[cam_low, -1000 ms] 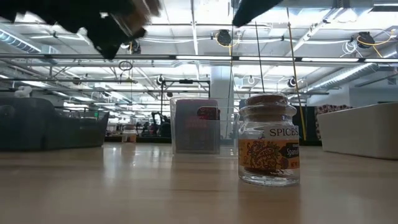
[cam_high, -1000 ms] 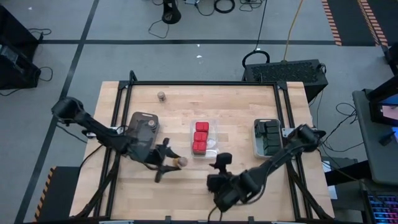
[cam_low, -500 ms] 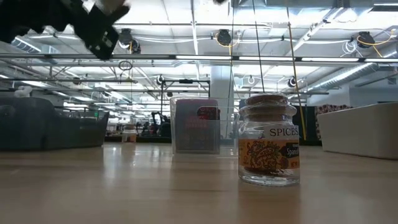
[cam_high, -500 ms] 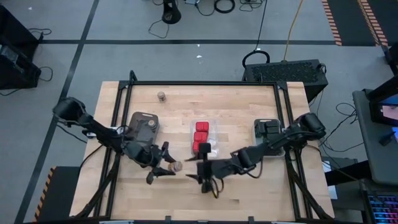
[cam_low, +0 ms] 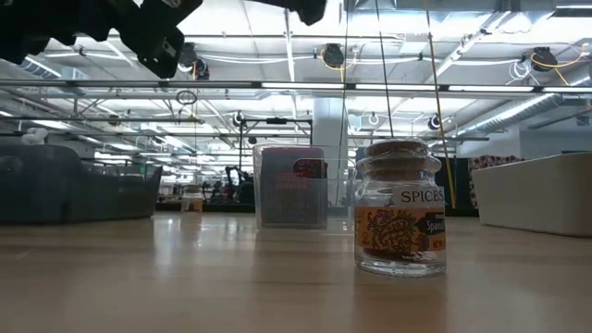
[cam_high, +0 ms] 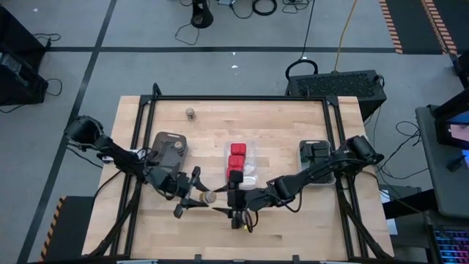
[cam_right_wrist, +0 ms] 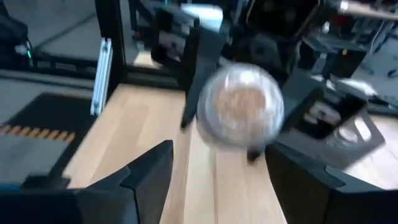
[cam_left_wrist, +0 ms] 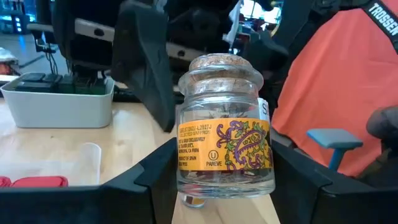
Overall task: Sort spices by type
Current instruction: Put the brown seasoning can into the black bin
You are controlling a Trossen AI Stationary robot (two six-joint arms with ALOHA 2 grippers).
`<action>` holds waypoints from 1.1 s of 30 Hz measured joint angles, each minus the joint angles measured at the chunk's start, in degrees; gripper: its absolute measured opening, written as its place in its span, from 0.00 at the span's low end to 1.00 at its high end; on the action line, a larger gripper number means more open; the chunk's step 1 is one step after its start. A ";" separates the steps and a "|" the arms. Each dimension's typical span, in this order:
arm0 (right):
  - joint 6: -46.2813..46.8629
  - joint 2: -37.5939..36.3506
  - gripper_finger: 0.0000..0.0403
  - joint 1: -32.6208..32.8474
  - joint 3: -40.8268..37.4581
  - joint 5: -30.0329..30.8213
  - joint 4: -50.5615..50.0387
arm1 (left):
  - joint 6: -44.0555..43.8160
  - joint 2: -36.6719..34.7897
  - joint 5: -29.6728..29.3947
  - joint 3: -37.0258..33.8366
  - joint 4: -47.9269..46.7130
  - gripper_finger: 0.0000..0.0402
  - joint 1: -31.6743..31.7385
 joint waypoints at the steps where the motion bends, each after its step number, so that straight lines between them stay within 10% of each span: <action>1: -0.47 0.45 0.59 0.00 0.00 0.02 1.81 | 0.10 0.05 0.01 -0.01 0.00 0.51 0.00; 33: -13.26 5.48 0.59 0.37 0.00 -0.13 33.52 | 13.67 0.02 2.73 0.03 12.71 0.51 0.04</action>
